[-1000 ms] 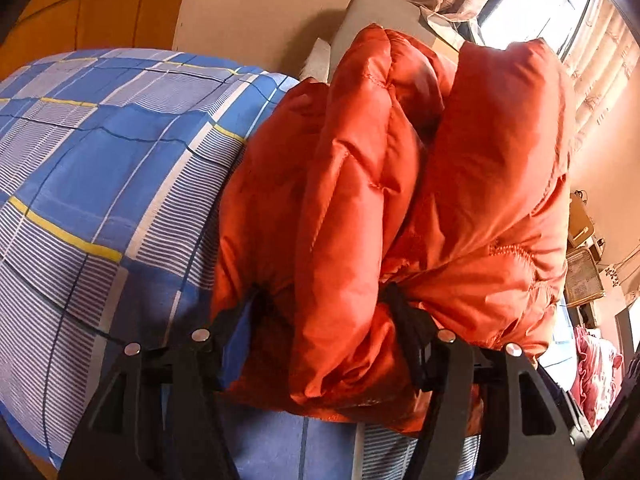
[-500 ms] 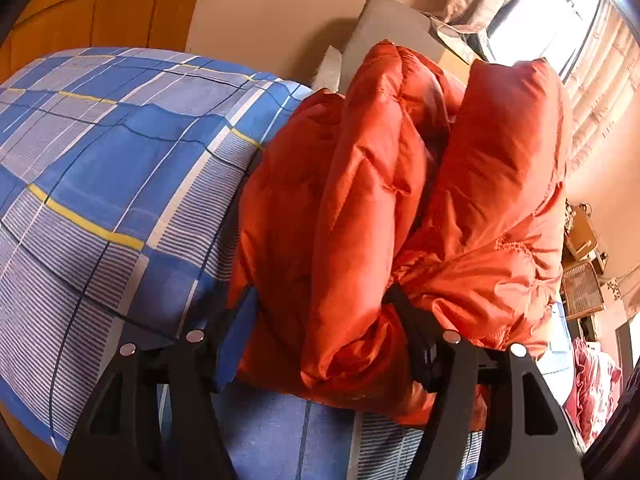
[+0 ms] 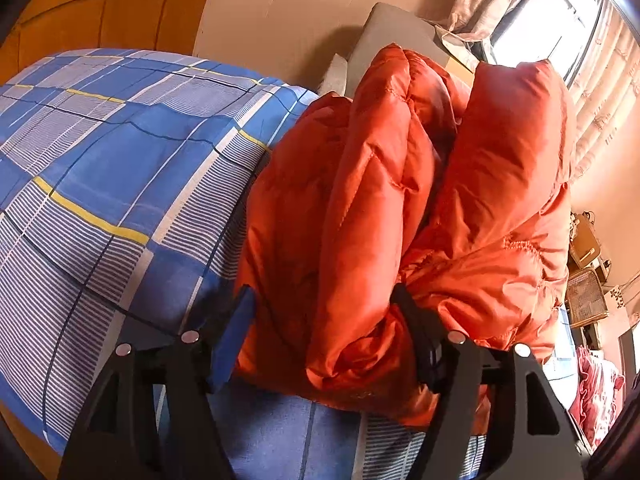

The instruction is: Fold large clothes

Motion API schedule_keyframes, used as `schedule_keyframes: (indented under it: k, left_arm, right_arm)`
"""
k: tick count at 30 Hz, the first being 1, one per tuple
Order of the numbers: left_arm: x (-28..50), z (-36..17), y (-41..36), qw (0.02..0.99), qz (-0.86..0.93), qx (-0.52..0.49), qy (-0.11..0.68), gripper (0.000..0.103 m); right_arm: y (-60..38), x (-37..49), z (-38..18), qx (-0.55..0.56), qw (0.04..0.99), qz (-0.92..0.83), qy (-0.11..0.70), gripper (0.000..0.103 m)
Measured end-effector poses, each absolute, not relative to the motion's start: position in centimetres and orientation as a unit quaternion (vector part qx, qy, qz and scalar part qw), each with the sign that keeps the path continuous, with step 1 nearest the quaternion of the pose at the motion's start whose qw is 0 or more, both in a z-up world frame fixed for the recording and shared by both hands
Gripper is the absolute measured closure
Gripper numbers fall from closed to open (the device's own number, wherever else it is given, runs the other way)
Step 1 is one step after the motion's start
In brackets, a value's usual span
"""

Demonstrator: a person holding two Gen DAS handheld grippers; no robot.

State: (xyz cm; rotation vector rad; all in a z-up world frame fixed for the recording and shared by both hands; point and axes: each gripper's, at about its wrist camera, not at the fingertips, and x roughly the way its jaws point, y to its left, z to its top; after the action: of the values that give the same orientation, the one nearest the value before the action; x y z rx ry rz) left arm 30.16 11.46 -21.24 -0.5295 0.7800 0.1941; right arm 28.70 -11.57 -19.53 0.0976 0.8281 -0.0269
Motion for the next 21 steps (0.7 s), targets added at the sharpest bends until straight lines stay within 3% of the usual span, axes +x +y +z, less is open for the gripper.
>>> schedule_keyframes:
  k: [21]
  left_arm:
    - [27.3,-17.4,10.1,0.911,0.088,-0.218,0.339,0.033]
  right_arm:
    - [-12.6,26.6,-17.0,0.036,0.925,-0.009,0.377,0.007]
